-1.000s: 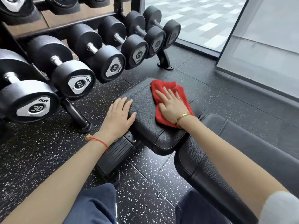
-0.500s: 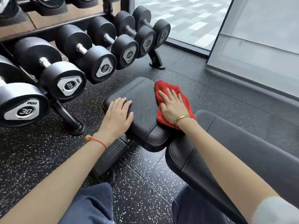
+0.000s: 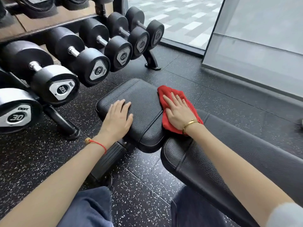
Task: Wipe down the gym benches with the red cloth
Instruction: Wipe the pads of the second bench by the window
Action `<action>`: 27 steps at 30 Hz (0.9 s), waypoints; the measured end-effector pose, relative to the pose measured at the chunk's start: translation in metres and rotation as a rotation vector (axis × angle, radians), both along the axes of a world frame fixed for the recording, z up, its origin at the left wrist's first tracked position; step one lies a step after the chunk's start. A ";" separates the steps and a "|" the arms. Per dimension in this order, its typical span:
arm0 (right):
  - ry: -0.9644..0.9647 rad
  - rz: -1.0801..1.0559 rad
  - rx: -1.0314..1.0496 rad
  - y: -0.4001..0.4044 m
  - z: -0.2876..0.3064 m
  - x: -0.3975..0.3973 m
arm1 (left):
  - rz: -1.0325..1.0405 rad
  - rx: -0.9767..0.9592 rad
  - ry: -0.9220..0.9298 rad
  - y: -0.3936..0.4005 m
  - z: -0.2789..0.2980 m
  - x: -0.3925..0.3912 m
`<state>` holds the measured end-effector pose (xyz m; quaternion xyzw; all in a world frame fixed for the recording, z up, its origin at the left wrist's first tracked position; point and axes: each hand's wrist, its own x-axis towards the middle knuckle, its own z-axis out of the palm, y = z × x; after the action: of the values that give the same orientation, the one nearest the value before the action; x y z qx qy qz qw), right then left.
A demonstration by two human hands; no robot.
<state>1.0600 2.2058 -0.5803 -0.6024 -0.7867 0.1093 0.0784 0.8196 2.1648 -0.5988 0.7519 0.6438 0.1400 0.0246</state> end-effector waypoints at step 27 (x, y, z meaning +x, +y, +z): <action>0.063 0.487 0.096 -0.003 -0.017 -0.105 | 0.136 0.061 -0.034 -0.006 0.011 -0.058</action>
<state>0.9555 2.2028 -0.5978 -0.3869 -0.9102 0.1062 0.1028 0.7611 2.1585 -0.5874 0.7042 0.6884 0.1737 0.0030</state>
